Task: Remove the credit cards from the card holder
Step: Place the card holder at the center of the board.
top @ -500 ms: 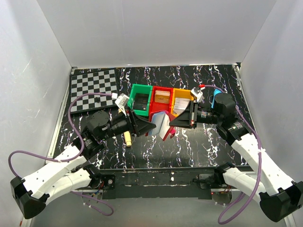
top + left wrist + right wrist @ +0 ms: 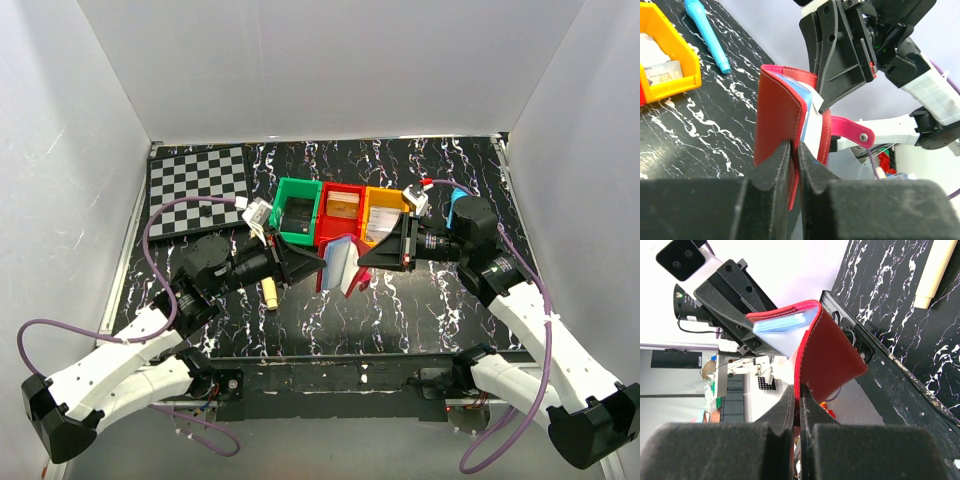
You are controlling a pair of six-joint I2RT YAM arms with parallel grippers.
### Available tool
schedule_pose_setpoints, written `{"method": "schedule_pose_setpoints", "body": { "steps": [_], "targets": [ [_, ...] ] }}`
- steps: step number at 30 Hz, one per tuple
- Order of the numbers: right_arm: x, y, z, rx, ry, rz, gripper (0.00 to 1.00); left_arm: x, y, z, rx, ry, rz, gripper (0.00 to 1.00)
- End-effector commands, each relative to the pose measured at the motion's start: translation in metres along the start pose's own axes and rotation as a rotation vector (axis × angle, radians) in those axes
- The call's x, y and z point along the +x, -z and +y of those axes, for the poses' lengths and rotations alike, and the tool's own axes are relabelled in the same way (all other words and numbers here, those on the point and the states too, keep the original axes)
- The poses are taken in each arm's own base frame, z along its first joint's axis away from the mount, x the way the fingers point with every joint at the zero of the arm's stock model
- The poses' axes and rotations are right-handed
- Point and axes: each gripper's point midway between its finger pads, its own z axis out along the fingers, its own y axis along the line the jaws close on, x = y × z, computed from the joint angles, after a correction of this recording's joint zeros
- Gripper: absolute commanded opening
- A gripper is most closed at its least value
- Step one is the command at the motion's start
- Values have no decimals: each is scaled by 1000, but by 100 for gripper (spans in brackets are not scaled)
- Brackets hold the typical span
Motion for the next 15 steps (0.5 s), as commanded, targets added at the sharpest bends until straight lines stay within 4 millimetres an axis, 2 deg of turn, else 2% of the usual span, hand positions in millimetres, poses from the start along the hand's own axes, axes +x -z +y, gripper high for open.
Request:
{"method": "schedule_pose_setpoints", "body": {
  "steps": [1, 8, 9, 12, 15],
  "targets": [
    [-1, 3, 12, -52, 68, 0, 1, 3, -2, -1, 15, -15, 13, 0],
    [3, 4, 9, -40, 96, 20, 1, 4, -4, -4, 27, -14, 33, 0],
    [3, 4, 8, -31, 103, 23, 6, 3, -3, -6, 32, -12, 30, 0],
    [4, 6, 5, -5, 136, 25, 35, -2, -2, -13, 46, -3, 29, 0],
    [5, 9, 8, 2, 169, 20, 51, 0, -3, -12, 19, 14, 68, 0]
  ]
}}
